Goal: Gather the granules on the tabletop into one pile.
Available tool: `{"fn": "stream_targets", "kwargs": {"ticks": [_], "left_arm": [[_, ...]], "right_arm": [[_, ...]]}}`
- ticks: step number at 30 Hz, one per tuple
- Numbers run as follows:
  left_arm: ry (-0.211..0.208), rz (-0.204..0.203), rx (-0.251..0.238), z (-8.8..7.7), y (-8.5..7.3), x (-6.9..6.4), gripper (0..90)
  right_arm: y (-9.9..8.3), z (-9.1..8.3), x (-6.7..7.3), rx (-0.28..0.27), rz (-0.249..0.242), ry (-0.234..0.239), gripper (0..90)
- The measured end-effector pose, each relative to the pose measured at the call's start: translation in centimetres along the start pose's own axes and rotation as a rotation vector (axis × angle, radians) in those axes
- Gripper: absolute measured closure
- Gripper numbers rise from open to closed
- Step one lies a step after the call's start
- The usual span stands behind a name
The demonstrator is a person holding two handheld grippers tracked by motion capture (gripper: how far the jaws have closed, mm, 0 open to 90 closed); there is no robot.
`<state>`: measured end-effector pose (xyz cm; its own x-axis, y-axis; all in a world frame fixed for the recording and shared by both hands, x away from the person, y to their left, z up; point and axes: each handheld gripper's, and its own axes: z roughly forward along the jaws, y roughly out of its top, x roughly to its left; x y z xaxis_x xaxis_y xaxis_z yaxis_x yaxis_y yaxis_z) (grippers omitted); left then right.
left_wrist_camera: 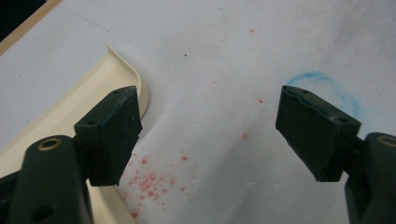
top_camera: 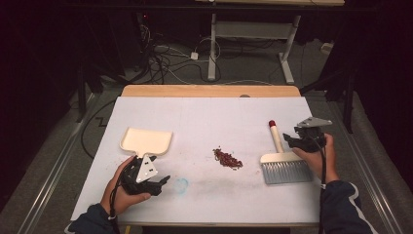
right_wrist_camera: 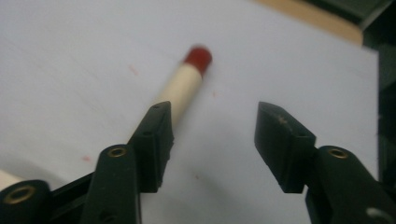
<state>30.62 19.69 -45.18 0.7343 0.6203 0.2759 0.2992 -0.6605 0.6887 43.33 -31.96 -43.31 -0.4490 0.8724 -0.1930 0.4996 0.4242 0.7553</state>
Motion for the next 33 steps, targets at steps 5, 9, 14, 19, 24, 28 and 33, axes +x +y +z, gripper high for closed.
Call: {"fn": "stream_targets", "kwargs": {"ticks": [5,9,14,19,24,28,33], "left_arm": [[0.026,0.009,-0.015,-0.2,0.1,-0.2,21.1],[0.040,0.023,-0.018,-0.2,0.1,-0.2,20.3],[0.047,0.000,-0.031,-0.2,0.1,0.1,18.1],[0.049,0.005,-0.036,-0.3,0.0,-0.4,16.8],[0.057,0.007,-0.062,-0.8,-0.1,-0.7,16.0],[0.045,0.002,-0.062,-0.7,-0.1,-0.5,15.9],[0.040,0.006,-0.050,-0.4,-0.1,-0.4,16.0]], "right_arm": [[0.6,-4.3,1.3,-0.196,0.023,0.043,37.9],[0.2,-7.1,3.2,-0.317,0.044,0.071,31.8],[-1.3,-8.8,6.2,-0.365,0.026,0.091,26.2],[-2.9,-9.7,8.5,-0.365,-0.057,0.122,21.3],[-3.6,-10.5,9.7,-0.391,-0.096,0.130,19.8],[-3.6,-10.4,10.2,-0.375,-0.117,0.096,20.1],[-3.6,-9.9,10.1,-0.357,-0.111,0.080,20.1]]}}
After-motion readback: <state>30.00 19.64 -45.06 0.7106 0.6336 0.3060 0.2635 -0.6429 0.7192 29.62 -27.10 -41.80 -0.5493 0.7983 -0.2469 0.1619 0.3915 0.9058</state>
